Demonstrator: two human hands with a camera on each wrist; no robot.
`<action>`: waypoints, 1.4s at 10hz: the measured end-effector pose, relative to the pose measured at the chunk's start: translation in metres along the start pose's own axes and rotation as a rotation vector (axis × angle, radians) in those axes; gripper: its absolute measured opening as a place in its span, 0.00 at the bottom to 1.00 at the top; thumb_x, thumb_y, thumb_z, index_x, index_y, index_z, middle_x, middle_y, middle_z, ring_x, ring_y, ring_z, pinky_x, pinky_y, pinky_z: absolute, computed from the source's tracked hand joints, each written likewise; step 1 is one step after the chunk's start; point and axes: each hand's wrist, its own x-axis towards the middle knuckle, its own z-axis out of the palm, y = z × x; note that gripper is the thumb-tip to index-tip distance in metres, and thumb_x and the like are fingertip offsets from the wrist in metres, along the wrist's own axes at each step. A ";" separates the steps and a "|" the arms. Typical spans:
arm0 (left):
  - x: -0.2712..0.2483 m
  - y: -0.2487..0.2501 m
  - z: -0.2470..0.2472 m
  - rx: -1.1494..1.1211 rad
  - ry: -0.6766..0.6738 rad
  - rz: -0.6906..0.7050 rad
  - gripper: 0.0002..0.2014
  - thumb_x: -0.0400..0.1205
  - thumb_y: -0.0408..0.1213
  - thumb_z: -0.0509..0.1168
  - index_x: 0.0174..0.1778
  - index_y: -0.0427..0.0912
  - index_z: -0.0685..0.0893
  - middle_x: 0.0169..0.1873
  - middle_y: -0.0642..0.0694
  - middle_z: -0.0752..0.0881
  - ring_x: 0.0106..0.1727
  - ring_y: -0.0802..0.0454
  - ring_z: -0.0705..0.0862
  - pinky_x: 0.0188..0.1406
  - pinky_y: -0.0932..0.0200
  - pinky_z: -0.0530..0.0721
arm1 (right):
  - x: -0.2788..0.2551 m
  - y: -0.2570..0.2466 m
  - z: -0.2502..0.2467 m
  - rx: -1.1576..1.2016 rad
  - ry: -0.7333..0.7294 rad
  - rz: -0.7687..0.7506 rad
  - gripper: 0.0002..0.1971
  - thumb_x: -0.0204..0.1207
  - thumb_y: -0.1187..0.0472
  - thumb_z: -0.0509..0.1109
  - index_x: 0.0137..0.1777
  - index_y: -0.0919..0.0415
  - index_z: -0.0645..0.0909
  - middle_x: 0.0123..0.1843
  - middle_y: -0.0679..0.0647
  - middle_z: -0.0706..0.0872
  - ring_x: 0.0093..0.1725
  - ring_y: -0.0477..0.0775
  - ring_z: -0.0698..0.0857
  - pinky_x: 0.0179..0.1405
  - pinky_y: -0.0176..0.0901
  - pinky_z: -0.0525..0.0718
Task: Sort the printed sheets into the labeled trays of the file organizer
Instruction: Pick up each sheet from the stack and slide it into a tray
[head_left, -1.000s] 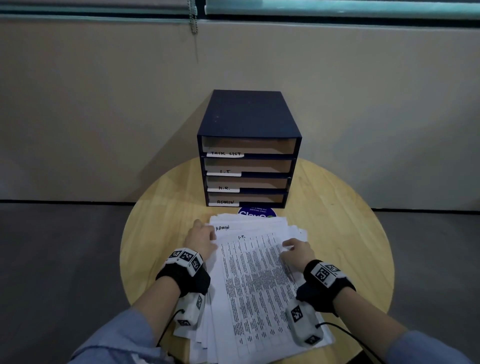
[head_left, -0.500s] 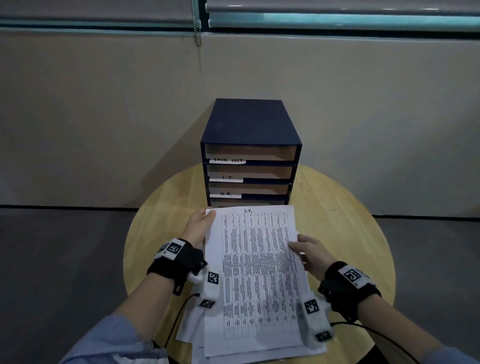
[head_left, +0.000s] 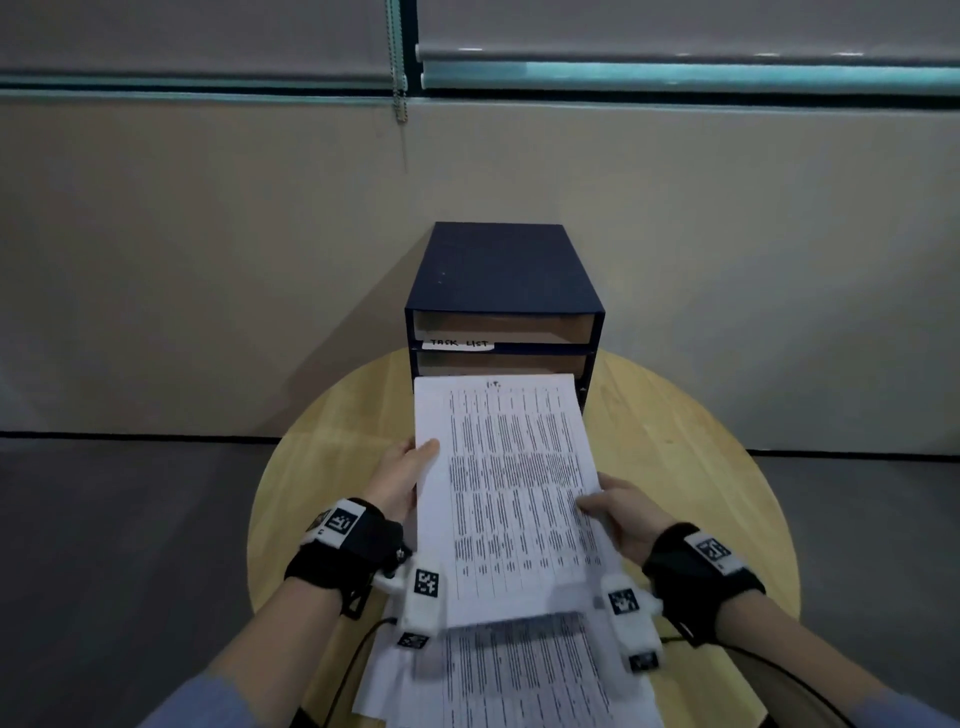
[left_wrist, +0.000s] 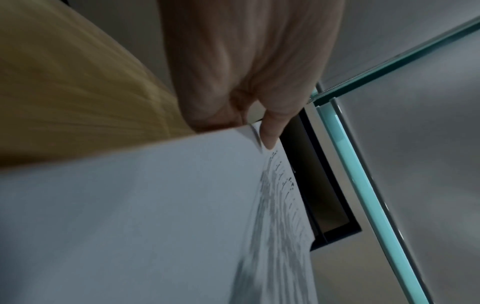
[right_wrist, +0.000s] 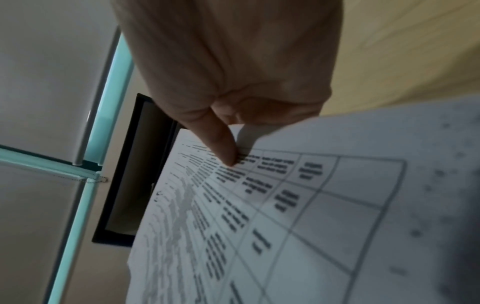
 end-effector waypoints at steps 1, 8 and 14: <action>-0.008 0.001 0.003 0.041 -0.032 0.016 0.17 0.86 0.37 0.59 0.69 0.35 0.76 0.62 0.39 0.85 0.63 0.40 0.84 0.69 0.41 0.79 | 0.022 -0.026 0.002 -0.071 0.084 0.026 0.16 0.79 0.76 0.60 0.66 0.71 0.76 0.64 0.72 0.83 0.66 0.71 0.82 0.70 0.65 0.77; 0.086 0.064 0.029 -0.269 -0.029 0.085 0.23 0.86 0.26 0.56 0.78 0.33 0.64 0.72 0.36 0.75 0.71 0.41 0.77 0.68 0.49 0.78 | 0.091 -0.119 0.031 0.500 0.166 -0.152 0.07 0.81 0.80 0.57 0.52 0.79 0.77 0.43 0.64 0.80 0.54 0.60 0.84 0.75 0.51 0.74; 0.052 -0.061 -0.004 1.451 -0.058 0.147 0.30 0.71 0.45 0.75 0.67 0.45 0.73 0.76 0.42 0.65 0.73 0.42 0.67 0.72 0.48 0.72 | 0.048 0.046 0.032 -0.892 0.271 0.009 0.20 0.79 0.69 0.59 0.70 0.60 0.76 0.70 0.62 0.70 0.66 0.64 0.79 0.68 0.47 0.78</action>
